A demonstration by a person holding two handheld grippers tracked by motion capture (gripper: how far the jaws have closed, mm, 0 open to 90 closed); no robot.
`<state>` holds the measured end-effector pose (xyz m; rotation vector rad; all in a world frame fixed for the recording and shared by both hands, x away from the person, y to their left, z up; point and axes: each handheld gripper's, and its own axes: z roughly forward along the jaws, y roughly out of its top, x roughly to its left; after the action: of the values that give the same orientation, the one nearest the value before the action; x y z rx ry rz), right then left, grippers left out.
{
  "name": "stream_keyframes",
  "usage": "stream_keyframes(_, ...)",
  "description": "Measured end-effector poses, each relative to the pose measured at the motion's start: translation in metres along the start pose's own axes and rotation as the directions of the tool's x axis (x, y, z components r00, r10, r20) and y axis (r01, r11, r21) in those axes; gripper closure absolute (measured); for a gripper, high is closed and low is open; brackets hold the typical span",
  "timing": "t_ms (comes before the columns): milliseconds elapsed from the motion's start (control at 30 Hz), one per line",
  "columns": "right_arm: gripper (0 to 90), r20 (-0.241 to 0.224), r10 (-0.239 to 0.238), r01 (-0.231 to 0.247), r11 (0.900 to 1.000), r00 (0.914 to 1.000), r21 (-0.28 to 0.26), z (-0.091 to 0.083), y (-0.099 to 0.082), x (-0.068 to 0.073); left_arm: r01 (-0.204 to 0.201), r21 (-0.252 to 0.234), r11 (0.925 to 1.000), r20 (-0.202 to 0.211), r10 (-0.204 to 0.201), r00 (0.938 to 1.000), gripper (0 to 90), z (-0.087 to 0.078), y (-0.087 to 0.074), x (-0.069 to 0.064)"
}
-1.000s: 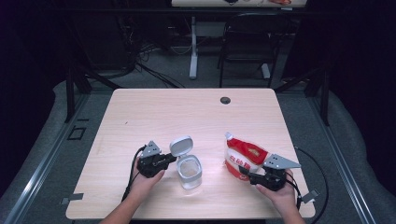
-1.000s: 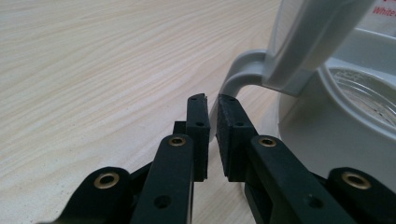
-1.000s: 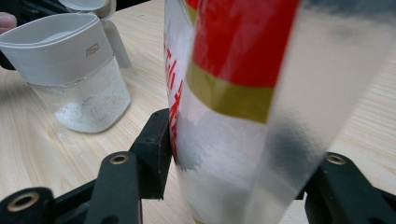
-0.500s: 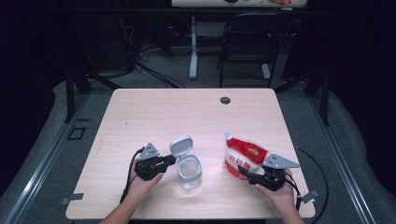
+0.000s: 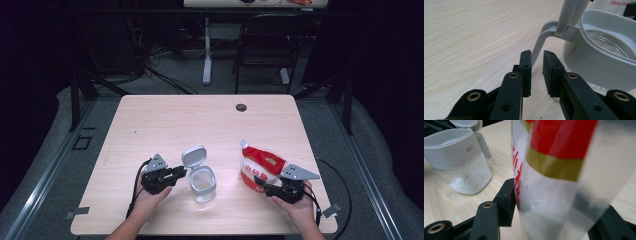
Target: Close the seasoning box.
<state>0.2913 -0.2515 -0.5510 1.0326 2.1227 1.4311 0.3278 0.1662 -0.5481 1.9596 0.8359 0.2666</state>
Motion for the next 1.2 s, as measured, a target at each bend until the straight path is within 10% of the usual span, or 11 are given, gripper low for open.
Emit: stream_keyframes(1200, 51.9, 0.061, -0.04, 0.038, 0.9984, 0.9973, 0.042, -0.004, 0.013, 0.013, 0.003, -0.01, 0.9999, -0.017, -0.003, 0.9999, 75.6, -0.009, -0.001, 0.005)
